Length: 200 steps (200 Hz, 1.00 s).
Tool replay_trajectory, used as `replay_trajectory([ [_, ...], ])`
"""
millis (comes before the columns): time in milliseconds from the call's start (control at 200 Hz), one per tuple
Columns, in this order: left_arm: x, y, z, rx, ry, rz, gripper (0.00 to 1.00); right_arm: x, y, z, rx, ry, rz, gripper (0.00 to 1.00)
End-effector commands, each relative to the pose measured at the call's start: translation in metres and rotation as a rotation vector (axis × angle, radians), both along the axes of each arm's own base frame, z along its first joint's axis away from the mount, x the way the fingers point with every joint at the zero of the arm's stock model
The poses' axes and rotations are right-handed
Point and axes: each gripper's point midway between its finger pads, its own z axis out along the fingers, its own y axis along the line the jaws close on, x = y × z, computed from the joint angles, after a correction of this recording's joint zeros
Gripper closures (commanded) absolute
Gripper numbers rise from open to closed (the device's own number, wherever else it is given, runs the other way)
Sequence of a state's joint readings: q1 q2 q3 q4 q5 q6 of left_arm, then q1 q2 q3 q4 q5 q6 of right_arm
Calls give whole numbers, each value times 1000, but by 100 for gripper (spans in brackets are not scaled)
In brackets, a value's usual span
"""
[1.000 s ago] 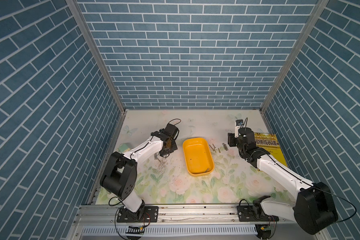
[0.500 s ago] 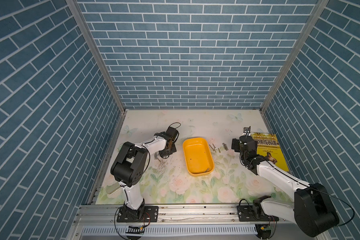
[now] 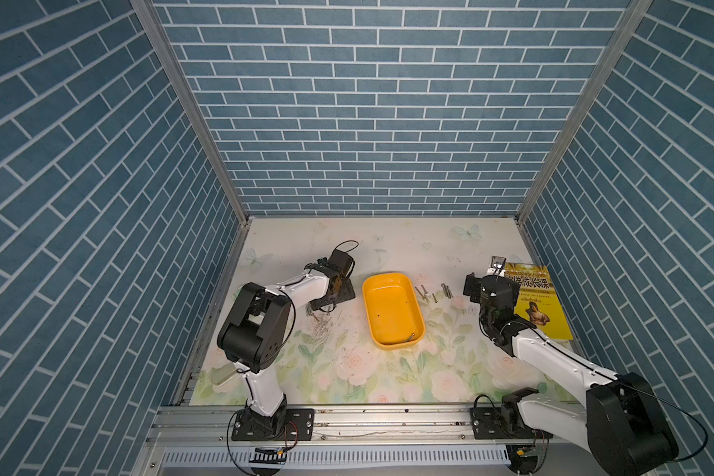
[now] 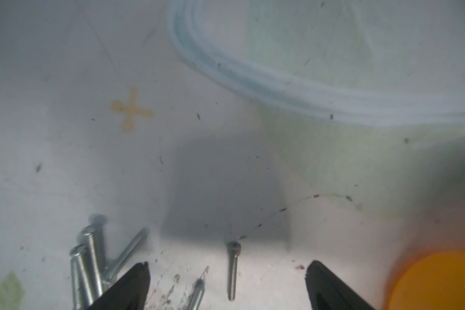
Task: Take out the screws from the storage box
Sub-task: Place the screw at the center of the board, then reset both arms
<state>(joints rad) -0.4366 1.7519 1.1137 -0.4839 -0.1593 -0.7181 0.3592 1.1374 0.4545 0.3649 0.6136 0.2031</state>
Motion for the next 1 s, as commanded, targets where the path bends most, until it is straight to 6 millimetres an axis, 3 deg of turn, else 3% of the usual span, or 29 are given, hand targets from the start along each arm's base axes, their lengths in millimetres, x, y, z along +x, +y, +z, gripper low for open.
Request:
replay_trajectory([
  [0, 21, 11, 58, 23, -203, 21, 0, -5, -24, 13, -38, -119, -84, 0],
  [150, 30, 32, 127, 102, -445, 28, 0, -3, -27, 0, -102, -152, -2, 0],
  [250, 25, 51, 149, 190, -572, 8, 0, 2, -24, -12, -106, -149, 57, 0],
  [375, 19, 108, 135, 239, -592, 180, 0, 12, -17, -21, -118, -148, 127, 0],
  [495, 28, 138, 94, 56, -574, 209, 0, 27, -22, -18, -109, -177, 114, 0],
  [630, 42, 161, 71, 141, -530, 227, 0, 41, -24, -31, -93, -138, 137, 0],
  [775, 55, 173, 65, 217, -579, 223, 0, 39, -23, -33, -51, -152, 187, 0],
  [885, 56, 185, 90, 258, -725, 267, 0, 23, -11, -30, -54, -239, 296, 2],
  [915, 54, 188, 96, 277, -765, 274, 0, 26, -10, -39, -44, -179, 304, 2],
  [995, 52, 191, 104, 304, -807, 266, 0, 29, -11, -37, -32, -187, 312, 3],
])
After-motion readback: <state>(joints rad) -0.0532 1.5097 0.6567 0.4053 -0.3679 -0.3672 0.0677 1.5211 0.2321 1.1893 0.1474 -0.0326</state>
